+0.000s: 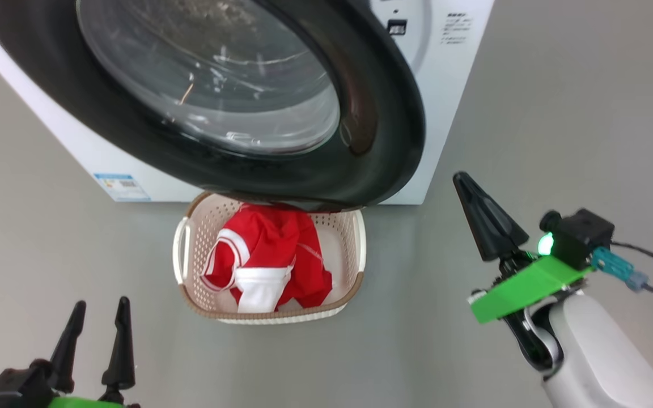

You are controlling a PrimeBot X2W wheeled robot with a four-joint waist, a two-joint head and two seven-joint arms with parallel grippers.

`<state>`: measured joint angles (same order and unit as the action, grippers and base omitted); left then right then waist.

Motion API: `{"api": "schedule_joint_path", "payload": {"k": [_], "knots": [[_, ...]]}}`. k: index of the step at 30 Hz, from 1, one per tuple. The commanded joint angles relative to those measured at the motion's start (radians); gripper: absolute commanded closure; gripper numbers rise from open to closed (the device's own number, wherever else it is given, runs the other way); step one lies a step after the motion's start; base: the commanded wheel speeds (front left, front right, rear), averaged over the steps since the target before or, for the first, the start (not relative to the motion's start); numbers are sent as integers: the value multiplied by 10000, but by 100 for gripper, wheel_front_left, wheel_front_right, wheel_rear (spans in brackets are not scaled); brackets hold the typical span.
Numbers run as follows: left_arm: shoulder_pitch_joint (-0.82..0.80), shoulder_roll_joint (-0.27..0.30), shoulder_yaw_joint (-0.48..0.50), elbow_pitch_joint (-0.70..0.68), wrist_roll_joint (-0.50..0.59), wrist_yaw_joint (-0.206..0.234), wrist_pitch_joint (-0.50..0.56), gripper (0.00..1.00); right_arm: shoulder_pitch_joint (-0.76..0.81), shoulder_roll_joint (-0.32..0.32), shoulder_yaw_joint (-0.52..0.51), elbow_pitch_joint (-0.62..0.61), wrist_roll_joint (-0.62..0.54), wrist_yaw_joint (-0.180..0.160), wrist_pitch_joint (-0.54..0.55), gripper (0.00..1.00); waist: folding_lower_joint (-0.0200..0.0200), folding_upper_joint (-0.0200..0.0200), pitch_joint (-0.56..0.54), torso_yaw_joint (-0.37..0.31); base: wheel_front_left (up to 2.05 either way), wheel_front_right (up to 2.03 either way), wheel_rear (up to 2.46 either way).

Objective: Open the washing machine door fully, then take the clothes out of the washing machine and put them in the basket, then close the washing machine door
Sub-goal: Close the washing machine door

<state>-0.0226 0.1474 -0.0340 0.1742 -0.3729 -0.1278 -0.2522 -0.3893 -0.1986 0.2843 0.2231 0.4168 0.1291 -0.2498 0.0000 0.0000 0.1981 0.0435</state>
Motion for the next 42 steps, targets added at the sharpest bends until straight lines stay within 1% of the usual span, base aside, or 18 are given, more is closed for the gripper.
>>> {"api": "schedule_joint_path", "payload": {"k": [1,9,17,42], "knots": [[-367,167,307,-239,-69,-29,-95,0,-275,81,235,-148,36,16,-120,100,0,0,288,228,0,0,0],[-781,245,81,-227,-188,-29,-95,0,-1385,375,464,709,92,16,-120,100,0,0,896,528,0,0,0],[-1169,358,-89,-293,-300,-29,-95,0,-2139,519,357,1111,135,16,-120,100,0,0,1336,754,0,0,0],[-2361,257,-624,-743,-551,-29,-95,0,-4819,318,-1730,1151,-105,16,-120,100,0,0,2959,1540,0,0,0]]}}
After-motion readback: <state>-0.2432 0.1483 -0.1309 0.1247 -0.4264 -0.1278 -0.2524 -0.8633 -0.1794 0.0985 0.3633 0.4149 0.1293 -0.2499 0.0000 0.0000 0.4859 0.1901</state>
